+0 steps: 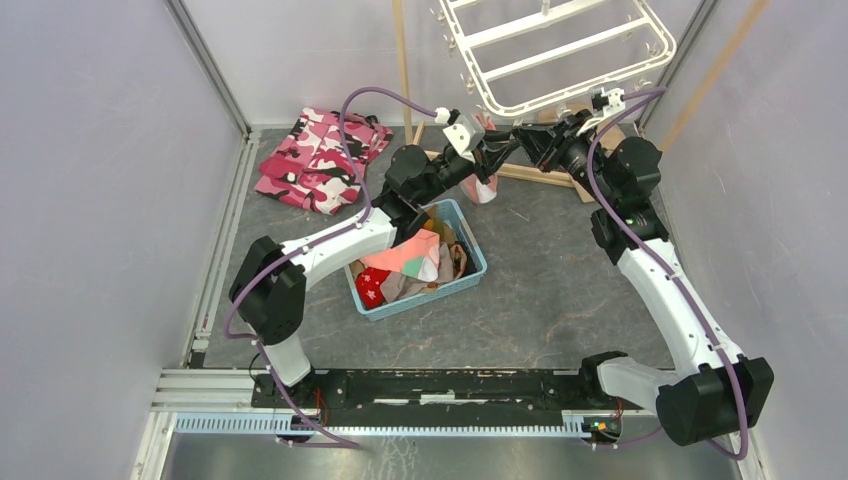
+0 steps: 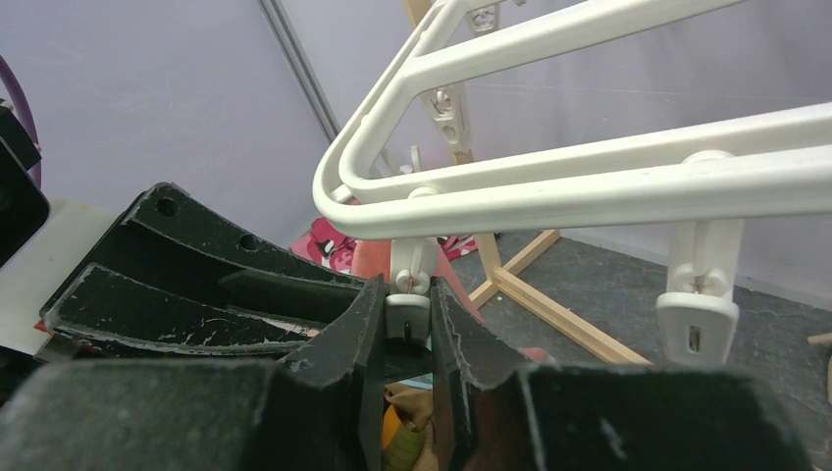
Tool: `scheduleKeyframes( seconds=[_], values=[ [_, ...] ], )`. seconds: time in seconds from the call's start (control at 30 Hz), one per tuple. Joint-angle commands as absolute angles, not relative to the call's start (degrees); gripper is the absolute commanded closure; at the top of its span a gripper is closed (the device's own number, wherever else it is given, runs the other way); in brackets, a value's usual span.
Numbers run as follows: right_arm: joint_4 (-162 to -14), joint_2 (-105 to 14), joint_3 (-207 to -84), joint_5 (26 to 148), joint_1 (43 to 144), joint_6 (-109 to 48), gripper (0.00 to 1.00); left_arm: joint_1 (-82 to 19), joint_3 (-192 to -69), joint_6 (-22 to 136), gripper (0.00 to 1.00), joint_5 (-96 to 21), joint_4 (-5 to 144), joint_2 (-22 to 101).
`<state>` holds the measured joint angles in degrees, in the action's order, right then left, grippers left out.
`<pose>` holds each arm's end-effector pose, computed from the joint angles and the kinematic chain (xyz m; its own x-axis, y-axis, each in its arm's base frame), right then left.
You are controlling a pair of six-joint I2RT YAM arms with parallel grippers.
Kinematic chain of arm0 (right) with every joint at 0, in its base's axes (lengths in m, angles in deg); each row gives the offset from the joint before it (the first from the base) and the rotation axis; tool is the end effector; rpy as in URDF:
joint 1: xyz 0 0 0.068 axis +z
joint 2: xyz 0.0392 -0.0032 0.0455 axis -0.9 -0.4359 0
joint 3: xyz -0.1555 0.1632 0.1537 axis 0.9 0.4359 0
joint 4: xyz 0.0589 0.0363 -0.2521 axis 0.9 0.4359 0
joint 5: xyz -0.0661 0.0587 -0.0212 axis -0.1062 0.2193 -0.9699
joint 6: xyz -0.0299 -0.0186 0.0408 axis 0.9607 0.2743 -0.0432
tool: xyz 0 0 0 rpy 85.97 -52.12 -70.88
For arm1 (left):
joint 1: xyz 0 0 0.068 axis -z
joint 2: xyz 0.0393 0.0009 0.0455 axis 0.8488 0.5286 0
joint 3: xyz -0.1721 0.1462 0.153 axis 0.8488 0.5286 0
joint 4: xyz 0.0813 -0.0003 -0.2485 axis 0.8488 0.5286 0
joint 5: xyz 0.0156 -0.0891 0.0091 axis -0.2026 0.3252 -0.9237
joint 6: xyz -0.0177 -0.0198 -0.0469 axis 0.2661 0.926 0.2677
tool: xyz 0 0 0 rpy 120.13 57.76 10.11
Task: Clip the socks to the hanger
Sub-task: Open the clamp at the hanger.
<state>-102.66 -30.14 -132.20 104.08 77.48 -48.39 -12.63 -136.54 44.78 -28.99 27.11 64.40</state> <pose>0.2536 0.0751 0.4196 -0.0867 0.3674 -0.9260 -0.6235 0.7050 0.3381 0.2836 -0.3027 0.3799 0.2739 -0.2697 -0.9232 0.8671 0.4845 0.1157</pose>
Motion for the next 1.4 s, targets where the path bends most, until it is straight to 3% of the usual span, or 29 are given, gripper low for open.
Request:
scheduleKeyframes(
  seconds=[0.0, 0.17, 0.4, 0.5, 0.6, 0.77, 0.9, 1.37],
  values=[
    [-102.93, -30.2, -134.84, 104.86, 78.2, -49.68, 0.91, -12.47, -139.19, 43.08, 0.94, -29.55, 25.82, 64.61],
    [-102.93, -30.0, -135.11, 104.83, 78.13, -49.55, 0.8, -12.47, -139.06, 43.03, 0.98, -29.64, 25.89, 64.59],
    [-101.57, -26.68, -134.62, 104.1, 77.76, -43.93, 0.48, -12.62, -138.78, 42.77, 0.98, -29.98, 26.11, 64.48],
    [-100.86, -24.26, -133.69, 103.86, 76.23, -41.6, 0.41, -12.67, -138.57, 42.53, 0.98, -30.03, 26.23, 64.5],
    [-101.01, -22.81, -132.6, 104.34, 73.3, -43.17, 0.42, -12.73, -138.47, 42.27, 0.98, -30.03, 26.19, 64.81],
    [-102.28, -21.97, -130.46, 103.52, 69.61, -49.36, 0.6, -12.73, -138.13, 41.74, 0.98, -30.64, 25.64, 65.28],
    [-104.61, -22.5, -129.16, 105.4, 69.59, -52.14, 0.65, -12.73, -138.03, 41.53, 0.98, -30.76, 25.12, 65.68],
    [-108.96, -23.28, -125.41, 108.08, 69.49, -55.5, 0.62, -12.73, -137.28, 44.9, 0.98, -31.48, 22.81, 66.61]
  ],
)
